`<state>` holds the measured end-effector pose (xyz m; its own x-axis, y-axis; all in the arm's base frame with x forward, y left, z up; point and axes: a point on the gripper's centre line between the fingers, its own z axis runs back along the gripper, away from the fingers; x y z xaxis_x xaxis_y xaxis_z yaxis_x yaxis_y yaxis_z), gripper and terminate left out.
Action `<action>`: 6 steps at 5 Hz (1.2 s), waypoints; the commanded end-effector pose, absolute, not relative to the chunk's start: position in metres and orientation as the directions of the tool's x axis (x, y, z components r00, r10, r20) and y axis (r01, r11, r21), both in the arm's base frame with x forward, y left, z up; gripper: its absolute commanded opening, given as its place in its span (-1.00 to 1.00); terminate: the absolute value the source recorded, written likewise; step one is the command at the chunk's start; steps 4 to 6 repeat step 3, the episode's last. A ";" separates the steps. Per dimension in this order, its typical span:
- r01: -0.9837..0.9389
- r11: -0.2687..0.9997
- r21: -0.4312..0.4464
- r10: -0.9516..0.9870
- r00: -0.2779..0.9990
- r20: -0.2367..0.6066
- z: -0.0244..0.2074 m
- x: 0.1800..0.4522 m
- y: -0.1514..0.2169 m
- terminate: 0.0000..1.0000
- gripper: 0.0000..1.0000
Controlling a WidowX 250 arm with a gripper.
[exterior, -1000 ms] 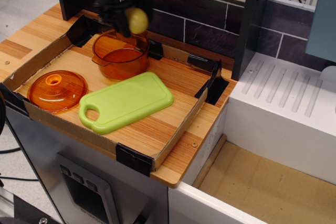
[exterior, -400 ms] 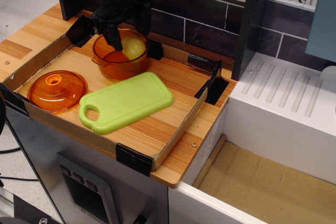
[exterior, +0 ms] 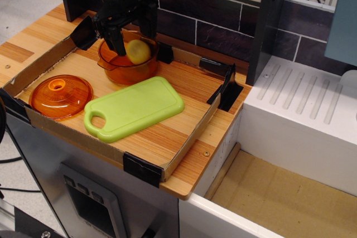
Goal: Put potato in pot
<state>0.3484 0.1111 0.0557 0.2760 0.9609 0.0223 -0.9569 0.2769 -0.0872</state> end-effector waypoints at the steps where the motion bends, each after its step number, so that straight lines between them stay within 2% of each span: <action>1: -0.957 0.237 -0.166 0.971 0.229 0.065 0.134 0.353 0.118 -1.00 1.00; 2: -0.957 0.237 -0.166 0.971 0.229 0.065 0.134 0.353 0.118 -1.00 1.00; 3: -0.957 0.237 -0.166 0.971 0.229 0.065 0.134 0.353 0.118 1.00 1.00; 6: -0.957 0.237 -0.166 0.971 0.229 0.065 0.134 0.353 0.118 1.00 1.00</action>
